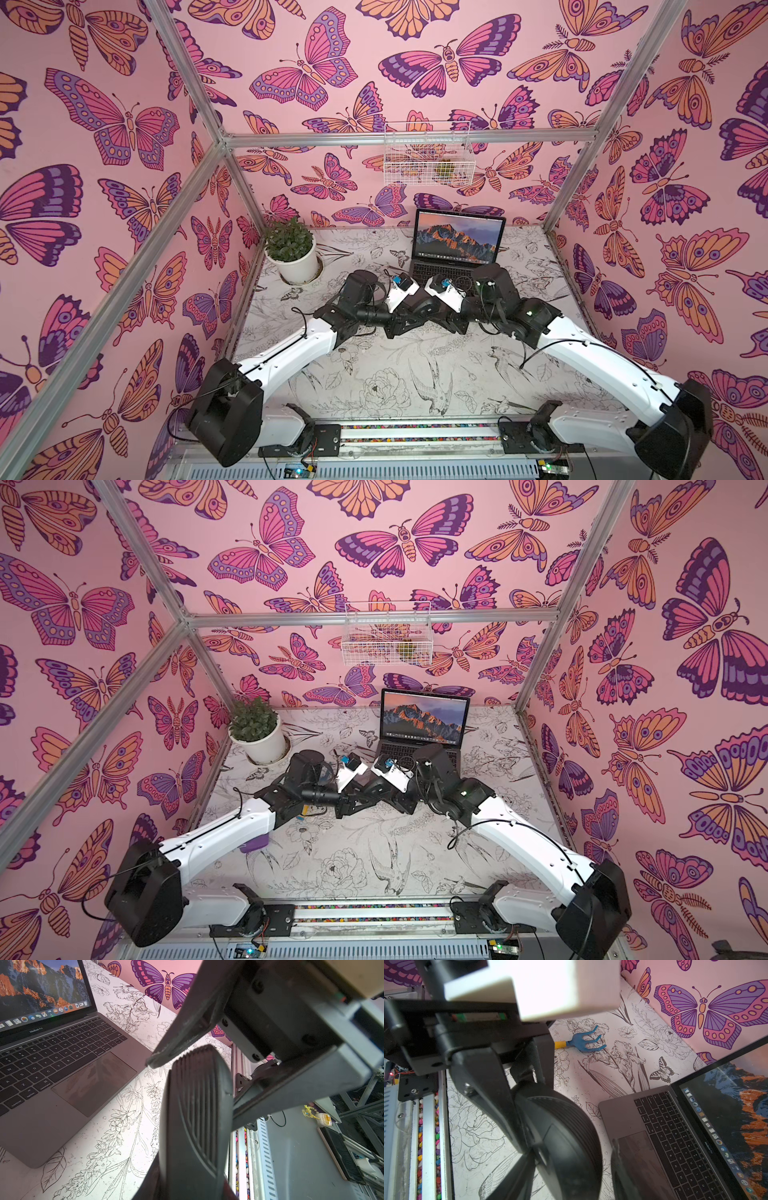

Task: Insert the wireless mouse receiver into the laptop
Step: Remove the lid from the mouse.

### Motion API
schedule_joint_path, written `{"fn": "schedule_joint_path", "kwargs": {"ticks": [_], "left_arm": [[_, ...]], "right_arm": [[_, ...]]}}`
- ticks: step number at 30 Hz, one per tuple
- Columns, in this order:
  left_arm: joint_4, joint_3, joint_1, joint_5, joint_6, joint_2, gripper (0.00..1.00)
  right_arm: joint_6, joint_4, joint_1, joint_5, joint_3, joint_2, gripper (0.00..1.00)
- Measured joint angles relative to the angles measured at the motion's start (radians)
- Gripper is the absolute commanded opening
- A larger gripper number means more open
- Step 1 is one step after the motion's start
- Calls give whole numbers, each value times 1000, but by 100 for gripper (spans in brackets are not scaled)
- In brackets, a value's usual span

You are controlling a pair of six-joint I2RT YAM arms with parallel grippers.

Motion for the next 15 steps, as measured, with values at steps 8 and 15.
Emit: {"fn": "schedule_joint_path", "kwargs": {"ticks": [8, 15], "left_arm": [[-2, -3, 16, -2, 39, 0, 0], [9, -3, 16, 31, 63, 0, 0]], "right_arm": [[25, -17, 2, -8, 0, -14, 30], [44, -42, -24, -60, 0, -41, 19]]}}
